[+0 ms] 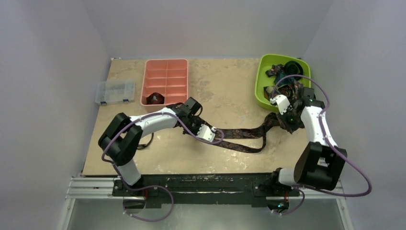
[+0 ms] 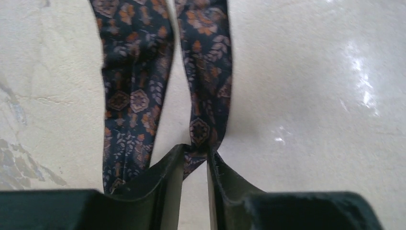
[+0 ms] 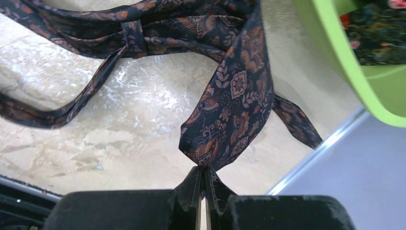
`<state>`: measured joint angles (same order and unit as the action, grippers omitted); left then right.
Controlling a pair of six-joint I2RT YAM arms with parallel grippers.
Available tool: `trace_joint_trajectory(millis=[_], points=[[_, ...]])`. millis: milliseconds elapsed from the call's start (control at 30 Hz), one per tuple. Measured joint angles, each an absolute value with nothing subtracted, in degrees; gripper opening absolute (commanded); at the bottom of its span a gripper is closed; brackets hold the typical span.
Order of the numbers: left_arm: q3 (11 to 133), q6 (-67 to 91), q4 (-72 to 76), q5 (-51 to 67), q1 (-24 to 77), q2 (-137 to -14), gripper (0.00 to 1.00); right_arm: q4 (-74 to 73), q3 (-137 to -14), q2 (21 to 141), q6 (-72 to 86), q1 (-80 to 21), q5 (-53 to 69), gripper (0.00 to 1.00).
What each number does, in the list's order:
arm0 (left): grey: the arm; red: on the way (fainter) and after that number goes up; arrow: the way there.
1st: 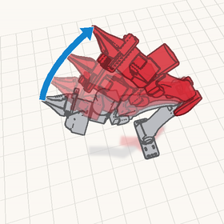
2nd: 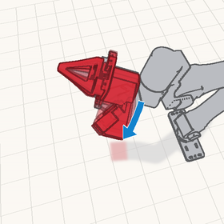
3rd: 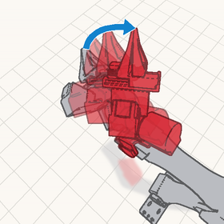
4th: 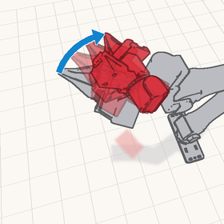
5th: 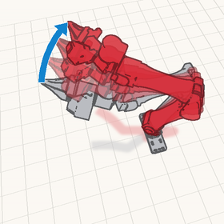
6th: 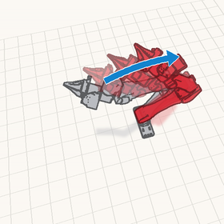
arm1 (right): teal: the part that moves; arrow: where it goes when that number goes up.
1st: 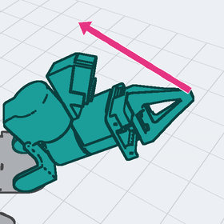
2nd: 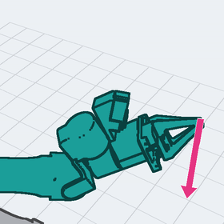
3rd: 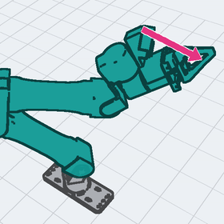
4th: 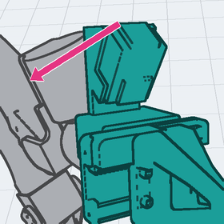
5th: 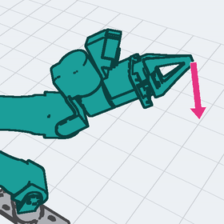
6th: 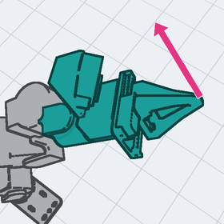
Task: Roll the ties
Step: Flatten out the tie at the center of the board.
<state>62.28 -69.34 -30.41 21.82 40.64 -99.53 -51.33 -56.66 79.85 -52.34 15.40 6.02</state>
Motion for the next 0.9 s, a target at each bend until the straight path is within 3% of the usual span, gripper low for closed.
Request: trace_joint_trajectory(millis=[100,267,533,900], points=[[59.1,-70.3,-31.5,21.7,40.4,-96.5,0.0,-54.9,-59.0,76.4,-53.0,15.7,6.3,0.0],[50.9,-70.6,-36.7,22.4,36.6,-86.0,0.0,-61.3,-62.9,75.4,-53.2,17.7,7.5,0.0],[50.4,-70.7,-45.6,25.4,25.0,-77.1,0.0,-65.6,-74.0,78.3,-52.7,20.9,8.4,0.0],[60.9,-62.6,-46.8,27.0,20.5,-86.1,0.0,-53.2,-73.5,103.4,-55.1,25.3,-1.9,0.0]])
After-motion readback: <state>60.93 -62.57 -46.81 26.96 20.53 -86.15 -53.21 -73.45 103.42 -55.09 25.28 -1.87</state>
